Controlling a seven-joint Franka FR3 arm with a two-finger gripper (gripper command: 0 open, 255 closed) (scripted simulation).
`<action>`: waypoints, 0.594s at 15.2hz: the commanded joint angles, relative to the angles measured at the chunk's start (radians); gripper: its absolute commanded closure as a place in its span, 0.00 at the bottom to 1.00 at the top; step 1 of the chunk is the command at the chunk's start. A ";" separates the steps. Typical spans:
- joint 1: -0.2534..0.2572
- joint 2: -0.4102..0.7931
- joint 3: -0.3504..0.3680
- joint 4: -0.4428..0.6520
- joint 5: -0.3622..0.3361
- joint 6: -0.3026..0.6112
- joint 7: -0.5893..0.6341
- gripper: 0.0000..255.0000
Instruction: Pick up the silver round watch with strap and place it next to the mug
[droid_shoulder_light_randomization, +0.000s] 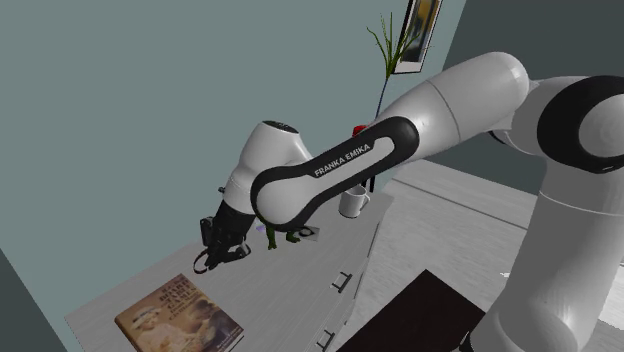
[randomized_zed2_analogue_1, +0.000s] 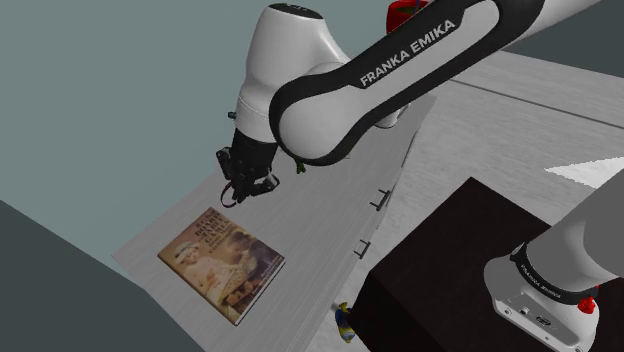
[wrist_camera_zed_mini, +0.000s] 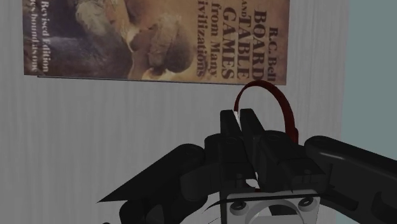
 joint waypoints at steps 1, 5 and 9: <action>-0.006 -0.019 0.006 0.010 0.012 -0.027 -0.002 1.00; -0.017 -0.054 0.015 0.033 0.035 -0.078 -0.009 1.00; -0.026 -0.085 0.020 0.059 0.055 -0.130 -0.013 1.00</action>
